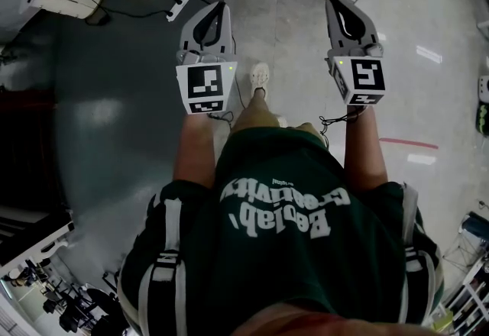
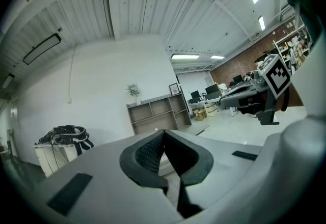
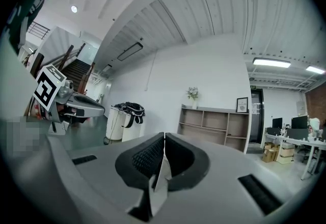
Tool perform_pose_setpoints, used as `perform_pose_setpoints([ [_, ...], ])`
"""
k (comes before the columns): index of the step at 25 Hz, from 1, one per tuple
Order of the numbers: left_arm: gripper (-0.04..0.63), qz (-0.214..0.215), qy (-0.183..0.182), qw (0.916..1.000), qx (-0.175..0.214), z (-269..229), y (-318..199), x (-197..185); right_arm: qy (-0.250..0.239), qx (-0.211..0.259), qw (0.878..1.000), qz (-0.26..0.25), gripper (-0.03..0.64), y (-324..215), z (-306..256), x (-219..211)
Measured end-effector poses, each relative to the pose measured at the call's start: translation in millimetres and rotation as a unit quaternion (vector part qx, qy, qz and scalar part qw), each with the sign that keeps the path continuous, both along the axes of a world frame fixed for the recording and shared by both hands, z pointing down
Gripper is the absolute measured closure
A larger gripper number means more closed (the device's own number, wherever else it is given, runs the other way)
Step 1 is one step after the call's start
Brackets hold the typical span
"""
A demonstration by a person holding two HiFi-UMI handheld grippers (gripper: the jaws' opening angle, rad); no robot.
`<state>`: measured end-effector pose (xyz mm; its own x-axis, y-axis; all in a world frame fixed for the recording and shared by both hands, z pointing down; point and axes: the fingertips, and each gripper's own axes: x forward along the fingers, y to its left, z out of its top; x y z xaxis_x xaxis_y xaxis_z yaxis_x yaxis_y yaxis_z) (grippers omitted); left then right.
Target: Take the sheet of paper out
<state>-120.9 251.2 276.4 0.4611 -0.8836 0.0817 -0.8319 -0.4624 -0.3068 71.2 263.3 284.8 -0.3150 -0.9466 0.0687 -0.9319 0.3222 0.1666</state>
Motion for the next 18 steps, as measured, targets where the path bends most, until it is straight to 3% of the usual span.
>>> perform_pose_setpoints([
  [8,0.577,0.003,0.005,1.0,-0.006,4.2,-76.2,-7.7,0.011,-0.002,1.0,0.004,0.583,-70.5,-1.2,-5.7],
  [18,0.577,0.036,-0.007,0.9993,-0.007,0.3,-207.9,10.3,0.006,0.01,0.999,0.031,0.583,-189.9,-12.4,3.1],
])
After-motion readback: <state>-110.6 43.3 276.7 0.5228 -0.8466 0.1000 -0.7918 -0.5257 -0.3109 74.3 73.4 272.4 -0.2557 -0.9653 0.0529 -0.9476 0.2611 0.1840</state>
